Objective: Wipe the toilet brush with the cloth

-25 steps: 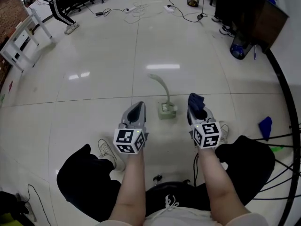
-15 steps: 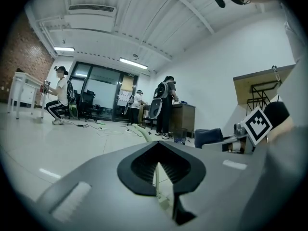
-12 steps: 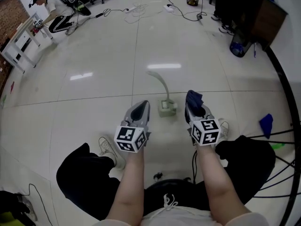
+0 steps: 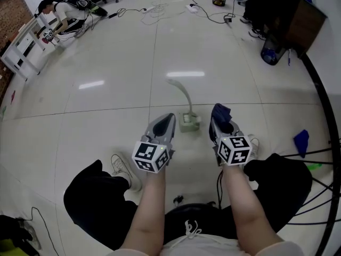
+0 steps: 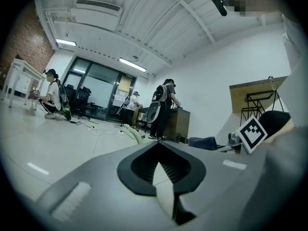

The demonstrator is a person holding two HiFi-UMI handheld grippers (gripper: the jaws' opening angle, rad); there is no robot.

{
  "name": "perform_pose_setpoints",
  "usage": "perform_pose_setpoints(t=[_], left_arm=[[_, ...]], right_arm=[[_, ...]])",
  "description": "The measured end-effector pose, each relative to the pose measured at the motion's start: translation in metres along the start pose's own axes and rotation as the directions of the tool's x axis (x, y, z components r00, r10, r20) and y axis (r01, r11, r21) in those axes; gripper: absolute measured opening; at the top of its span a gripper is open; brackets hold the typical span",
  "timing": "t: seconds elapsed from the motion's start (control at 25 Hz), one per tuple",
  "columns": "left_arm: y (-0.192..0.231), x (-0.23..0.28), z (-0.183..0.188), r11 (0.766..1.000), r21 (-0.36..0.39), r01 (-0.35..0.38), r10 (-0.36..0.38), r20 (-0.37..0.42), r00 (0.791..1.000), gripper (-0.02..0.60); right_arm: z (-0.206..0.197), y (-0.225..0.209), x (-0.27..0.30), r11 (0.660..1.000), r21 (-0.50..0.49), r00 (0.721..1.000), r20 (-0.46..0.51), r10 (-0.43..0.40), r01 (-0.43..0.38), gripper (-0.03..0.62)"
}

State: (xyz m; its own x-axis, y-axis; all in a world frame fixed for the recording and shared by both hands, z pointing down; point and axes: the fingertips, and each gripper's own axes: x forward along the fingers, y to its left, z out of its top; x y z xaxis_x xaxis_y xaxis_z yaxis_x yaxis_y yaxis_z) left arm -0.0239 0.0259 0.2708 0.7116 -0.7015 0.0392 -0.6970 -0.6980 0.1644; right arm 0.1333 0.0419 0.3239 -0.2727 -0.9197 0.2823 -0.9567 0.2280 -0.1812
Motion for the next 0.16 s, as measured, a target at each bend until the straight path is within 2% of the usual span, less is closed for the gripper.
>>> perform_pose_setpoints(t=[0.16], left_arm=[[-0.0031, 0.0064, -0.0018, 1.0, -0.002, 0.02, -0.02, -0.006, 1.0, 0.006]], right_arm=[[-0.0004, 0.0, 0.0039, 1.0, 0.0, 1.0, -0.003, 0.006, -0.006, 0.062]])
